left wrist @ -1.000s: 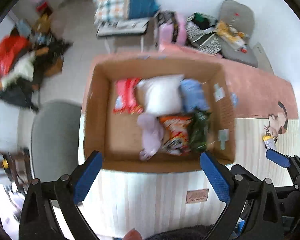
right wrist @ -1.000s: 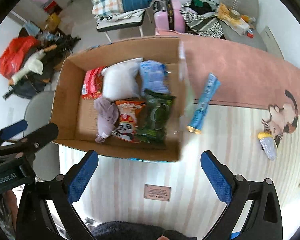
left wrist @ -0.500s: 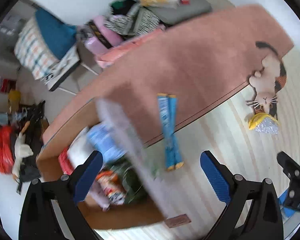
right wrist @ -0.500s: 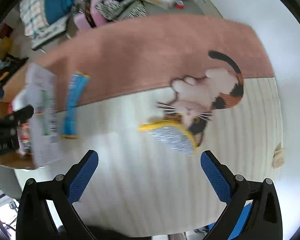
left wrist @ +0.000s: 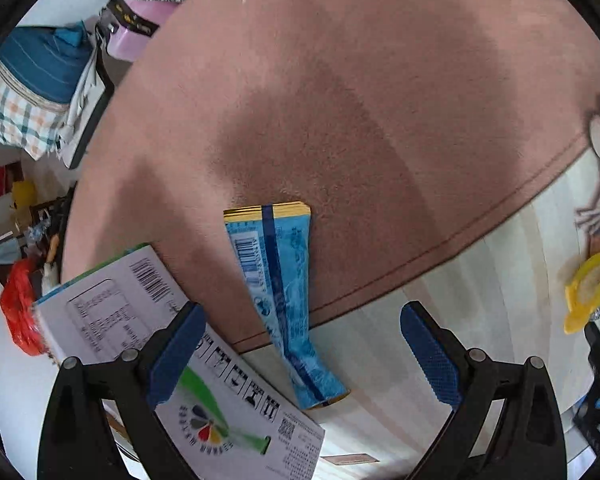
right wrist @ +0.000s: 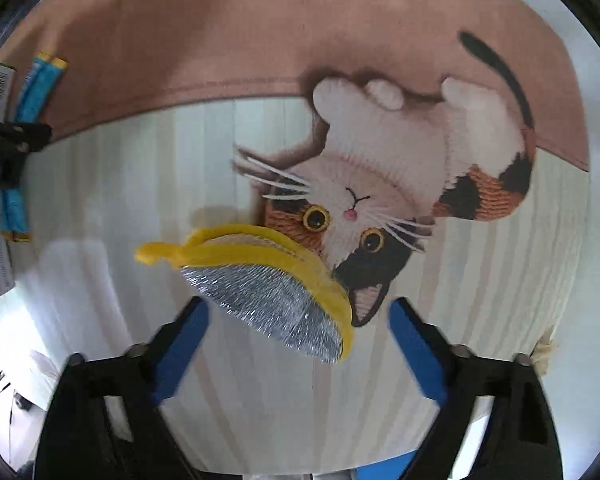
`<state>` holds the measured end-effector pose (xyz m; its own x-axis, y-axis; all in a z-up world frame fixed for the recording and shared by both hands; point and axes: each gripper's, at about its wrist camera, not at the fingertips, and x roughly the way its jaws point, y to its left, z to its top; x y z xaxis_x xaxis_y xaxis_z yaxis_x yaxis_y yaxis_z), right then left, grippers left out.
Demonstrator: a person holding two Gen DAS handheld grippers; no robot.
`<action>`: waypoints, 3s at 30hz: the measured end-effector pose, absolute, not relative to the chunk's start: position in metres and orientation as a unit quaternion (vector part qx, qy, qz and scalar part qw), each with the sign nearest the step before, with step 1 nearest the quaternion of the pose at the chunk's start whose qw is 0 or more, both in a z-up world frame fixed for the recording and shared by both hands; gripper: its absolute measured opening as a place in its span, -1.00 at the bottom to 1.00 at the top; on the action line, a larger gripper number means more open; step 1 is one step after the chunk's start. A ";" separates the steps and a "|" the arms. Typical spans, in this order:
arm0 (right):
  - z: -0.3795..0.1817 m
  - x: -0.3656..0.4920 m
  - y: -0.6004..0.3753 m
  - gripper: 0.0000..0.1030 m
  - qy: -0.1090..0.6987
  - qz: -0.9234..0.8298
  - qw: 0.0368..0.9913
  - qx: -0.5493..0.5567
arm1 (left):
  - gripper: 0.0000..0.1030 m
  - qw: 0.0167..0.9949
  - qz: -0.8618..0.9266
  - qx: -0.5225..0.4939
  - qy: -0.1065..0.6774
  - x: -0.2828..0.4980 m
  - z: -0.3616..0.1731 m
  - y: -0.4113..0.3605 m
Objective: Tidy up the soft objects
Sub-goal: 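Grasp the blue tube pack with the left tool while the right tool grasps the yellow scrubber, then carry the tube pack and scrubber into the box and release them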
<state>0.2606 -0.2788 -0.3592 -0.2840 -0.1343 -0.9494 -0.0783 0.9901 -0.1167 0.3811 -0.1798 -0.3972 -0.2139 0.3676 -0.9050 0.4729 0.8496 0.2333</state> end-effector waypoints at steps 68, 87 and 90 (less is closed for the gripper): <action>-0.288 0.269 -0.265 -0.13 0.734 -0.050 0.672 0.089 | -0.69 0.613 -0.066 0.064 0.784 0.337 -0.381 -0.094; -0.172 0.246 -0.173 -0.13 0.673 0.061 0.730 0.102 | -0.70 0.749 -0.084 -0.049 0.655 0.272 -0.161 0.027; -0.155 0.244 -0.126 -0.13 0.665 0.096 0.734 0.098 | -0.70 0.759 -0.054 -0.055 0.646 0.265 -0.148 0.070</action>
<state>0.2440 -0.1259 -0.1554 0.0967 0.2716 -0.9575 -0.0113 0.9623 0.2718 0.2647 0.0696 -0.1477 0.1598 -0.1542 -0.9750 0.0109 0.9879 -0.1545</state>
